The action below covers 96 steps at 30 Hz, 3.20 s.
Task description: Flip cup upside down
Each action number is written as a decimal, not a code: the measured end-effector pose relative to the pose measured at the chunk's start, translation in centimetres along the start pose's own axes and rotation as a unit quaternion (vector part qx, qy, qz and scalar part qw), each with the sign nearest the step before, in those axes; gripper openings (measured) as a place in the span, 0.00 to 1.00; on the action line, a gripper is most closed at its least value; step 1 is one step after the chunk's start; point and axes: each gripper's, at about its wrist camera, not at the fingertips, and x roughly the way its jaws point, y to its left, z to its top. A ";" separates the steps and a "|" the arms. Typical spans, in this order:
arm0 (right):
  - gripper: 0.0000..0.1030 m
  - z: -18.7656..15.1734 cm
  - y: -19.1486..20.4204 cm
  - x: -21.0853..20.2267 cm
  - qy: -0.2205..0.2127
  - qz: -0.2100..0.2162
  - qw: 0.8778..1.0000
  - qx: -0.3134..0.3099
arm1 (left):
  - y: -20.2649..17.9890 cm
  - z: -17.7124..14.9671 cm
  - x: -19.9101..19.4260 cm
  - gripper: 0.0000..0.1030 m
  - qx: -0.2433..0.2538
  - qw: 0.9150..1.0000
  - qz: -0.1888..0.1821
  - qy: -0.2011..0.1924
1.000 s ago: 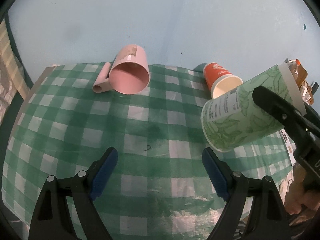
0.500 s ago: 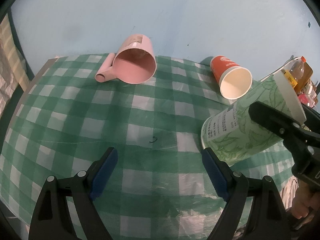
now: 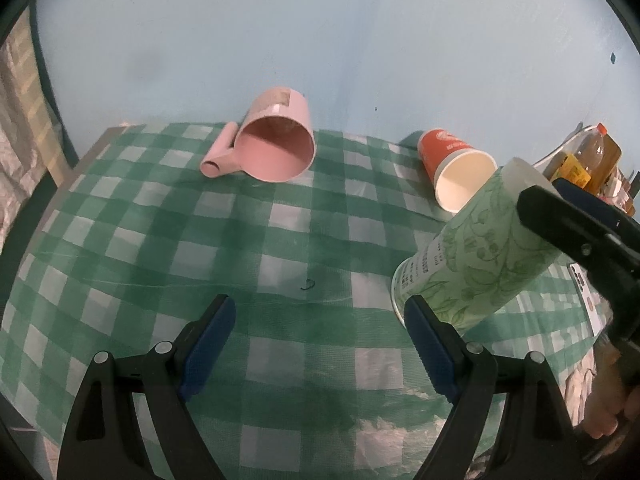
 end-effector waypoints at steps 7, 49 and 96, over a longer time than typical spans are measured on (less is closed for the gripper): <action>0.80 -0.5 0.0 -3.5 -0.061 -0.013 0.998 0.011 | -1.2 -1.0 -2.5 0.88 0.020 0.999 0.016 -0.047; 0.84 -7.9 -1.7 -9.0 -0.146 -0.071 0.984 0.080 | -5.2 -6.5 -10.5 0.99 0.067 0.958 0.039 -0.276; 0.84 -8.1 -1.1 -8.0 -0.128 -0.061 0.987 0.073 | -5.2 -6.7 -10.3 1.00 0.064 0.961 0.059 -0.262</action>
